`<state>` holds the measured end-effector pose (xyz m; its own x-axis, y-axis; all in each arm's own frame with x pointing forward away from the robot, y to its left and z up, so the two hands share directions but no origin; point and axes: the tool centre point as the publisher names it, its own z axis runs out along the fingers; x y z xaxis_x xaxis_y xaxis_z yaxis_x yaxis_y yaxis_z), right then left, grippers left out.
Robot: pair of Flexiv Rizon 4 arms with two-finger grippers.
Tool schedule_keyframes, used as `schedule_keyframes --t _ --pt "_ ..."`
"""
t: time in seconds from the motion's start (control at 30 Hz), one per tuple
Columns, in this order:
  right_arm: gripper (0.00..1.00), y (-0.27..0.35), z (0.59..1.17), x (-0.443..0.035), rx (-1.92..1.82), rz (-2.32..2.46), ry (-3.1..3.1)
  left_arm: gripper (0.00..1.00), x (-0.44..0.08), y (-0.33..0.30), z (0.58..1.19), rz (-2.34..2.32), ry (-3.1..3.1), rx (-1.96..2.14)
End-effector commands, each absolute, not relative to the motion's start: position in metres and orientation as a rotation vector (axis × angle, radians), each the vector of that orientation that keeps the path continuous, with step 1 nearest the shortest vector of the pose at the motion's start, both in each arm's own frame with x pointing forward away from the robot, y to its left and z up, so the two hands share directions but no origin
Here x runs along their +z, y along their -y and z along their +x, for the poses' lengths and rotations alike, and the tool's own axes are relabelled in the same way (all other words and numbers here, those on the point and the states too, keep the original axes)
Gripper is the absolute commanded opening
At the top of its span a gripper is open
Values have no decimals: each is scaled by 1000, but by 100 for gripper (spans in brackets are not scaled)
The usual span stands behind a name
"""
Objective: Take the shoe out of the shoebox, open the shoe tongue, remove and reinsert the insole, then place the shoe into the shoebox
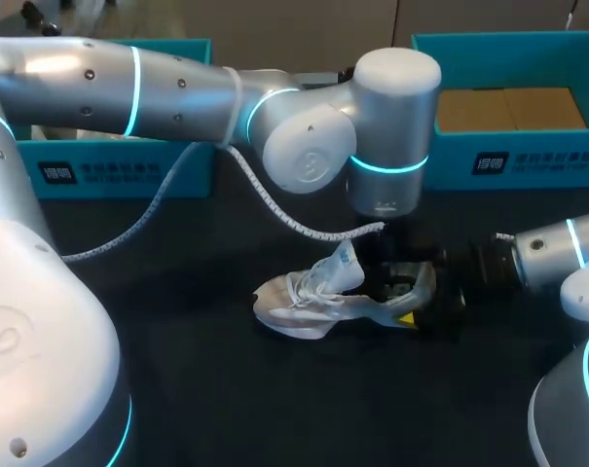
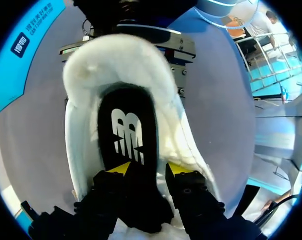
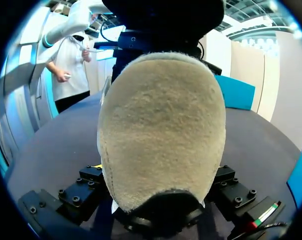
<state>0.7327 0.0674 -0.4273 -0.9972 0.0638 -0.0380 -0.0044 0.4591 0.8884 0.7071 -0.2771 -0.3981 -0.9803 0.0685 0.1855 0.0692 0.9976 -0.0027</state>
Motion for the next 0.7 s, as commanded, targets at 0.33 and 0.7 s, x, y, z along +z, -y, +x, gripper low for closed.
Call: schedule_keyframes --t 0.33,0.7 --pt "0 -68 733 -427 1595 56 -2629 42 -424 273 708 -132 3109 89" --pt "0 -68 733 -427 1595 56 -2629 0 -431 271 716 -129 3155 60"
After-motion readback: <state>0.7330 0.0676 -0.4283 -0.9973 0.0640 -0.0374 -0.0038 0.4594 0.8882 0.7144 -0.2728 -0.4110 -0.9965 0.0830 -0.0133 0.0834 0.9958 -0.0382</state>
